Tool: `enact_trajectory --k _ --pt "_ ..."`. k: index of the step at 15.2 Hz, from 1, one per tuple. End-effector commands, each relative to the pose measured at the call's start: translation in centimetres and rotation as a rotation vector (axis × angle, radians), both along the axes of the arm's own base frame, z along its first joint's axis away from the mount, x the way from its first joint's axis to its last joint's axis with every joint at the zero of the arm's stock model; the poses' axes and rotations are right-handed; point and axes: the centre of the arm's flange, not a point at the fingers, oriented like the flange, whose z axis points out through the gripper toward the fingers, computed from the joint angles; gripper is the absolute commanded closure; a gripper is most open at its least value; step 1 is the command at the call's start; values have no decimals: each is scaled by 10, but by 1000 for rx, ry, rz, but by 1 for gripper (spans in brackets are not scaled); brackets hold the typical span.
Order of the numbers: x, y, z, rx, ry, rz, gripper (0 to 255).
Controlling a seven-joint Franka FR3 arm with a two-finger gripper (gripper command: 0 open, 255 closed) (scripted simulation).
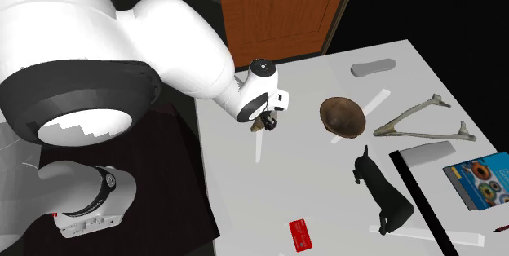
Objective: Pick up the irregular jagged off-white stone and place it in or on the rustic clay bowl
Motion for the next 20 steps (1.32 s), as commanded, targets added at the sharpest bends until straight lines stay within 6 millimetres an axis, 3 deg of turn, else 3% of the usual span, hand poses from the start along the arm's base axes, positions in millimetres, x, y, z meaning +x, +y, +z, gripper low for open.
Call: enact_trajectory --k 1,20 --pt "0 0 5 0 0 0 255" --pt "0 0 106 0 0 0 255"
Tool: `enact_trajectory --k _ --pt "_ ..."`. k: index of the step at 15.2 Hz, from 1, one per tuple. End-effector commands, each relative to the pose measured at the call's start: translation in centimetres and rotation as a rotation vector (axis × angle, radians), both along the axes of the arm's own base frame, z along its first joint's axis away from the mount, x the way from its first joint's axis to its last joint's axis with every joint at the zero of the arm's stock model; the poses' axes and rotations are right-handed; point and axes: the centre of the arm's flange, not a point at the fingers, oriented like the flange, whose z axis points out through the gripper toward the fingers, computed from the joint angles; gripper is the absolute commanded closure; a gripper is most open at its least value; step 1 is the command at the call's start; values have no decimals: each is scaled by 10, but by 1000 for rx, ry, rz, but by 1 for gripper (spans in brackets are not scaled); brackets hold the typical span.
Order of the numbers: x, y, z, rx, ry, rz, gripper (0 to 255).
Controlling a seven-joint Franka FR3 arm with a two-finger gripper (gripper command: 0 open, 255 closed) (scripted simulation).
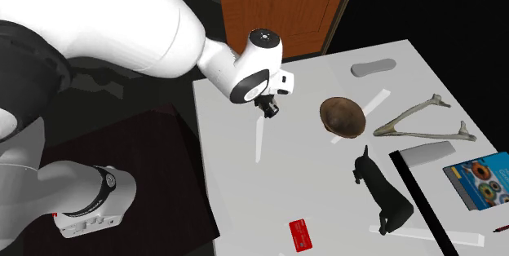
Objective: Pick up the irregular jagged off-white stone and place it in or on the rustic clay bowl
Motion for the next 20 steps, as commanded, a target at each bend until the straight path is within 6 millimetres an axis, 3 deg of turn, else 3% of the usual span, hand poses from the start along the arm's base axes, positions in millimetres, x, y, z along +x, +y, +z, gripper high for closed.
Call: enact_trajectory --k 1,14,20 --pt "0 0 11 0 0 0 255" --pt "0 0 75 0 0 0 255" --pt "69 -39 76 0 0 0 255"
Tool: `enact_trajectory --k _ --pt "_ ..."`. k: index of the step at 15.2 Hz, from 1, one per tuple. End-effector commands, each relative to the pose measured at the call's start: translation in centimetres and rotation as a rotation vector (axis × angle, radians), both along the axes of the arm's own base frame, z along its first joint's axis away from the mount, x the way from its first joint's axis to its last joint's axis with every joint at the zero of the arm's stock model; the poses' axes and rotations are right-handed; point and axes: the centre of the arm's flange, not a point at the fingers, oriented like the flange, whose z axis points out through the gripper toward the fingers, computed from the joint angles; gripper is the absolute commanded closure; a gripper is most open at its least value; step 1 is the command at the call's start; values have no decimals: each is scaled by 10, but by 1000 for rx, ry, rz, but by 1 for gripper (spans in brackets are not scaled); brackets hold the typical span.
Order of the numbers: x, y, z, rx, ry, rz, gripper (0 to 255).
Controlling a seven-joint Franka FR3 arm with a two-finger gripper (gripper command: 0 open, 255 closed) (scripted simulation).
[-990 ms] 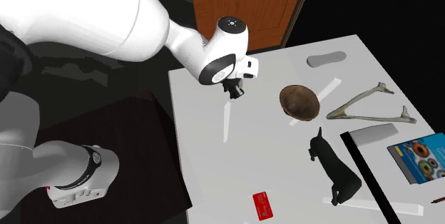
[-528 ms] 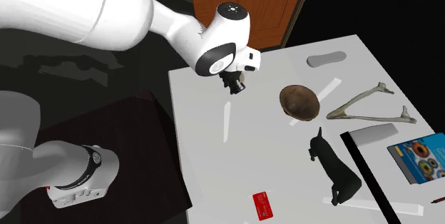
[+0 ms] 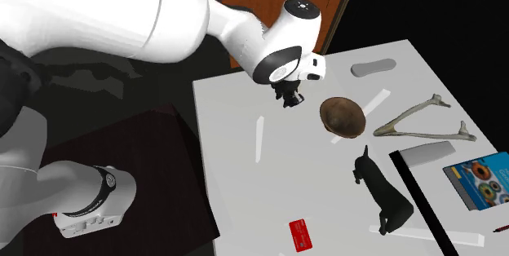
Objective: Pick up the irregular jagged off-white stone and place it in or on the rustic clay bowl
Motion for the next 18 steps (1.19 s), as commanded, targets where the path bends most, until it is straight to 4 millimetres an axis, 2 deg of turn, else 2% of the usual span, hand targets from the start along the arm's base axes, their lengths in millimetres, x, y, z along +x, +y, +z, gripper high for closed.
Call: enact_trajectory --k 1,15,18 --pt "23 -12 0 -1 0 0 255" --pt "187 -104 1 -1 0 0 255" --pt "187 -104 -15 -1 0 0 255"
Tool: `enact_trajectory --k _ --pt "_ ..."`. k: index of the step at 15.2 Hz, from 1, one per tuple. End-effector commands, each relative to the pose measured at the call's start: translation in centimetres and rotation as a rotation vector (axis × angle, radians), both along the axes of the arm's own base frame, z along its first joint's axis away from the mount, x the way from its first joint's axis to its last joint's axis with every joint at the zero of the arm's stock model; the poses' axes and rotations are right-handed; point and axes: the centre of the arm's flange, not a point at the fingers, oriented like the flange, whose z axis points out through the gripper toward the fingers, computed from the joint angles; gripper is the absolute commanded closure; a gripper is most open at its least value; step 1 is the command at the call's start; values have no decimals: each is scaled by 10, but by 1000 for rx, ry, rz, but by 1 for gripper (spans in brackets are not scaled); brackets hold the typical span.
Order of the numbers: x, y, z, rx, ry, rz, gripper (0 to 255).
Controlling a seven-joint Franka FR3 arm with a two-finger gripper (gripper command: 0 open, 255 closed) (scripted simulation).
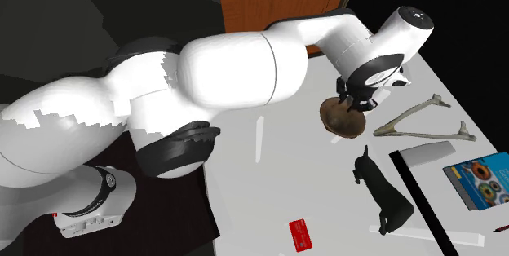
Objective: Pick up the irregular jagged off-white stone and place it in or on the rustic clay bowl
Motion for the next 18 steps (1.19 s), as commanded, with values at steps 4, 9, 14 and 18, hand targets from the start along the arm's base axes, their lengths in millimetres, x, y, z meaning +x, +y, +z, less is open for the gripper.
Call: enact_trajectory --k 4,9,14,18 --pt "0 -2 -26 0 0 0 255" --pt "0 -2 -52 0 0 0 255" --pt "0 -2 -61 0 0 0 255" --pt "0 -2 -61 0 0 0 255"
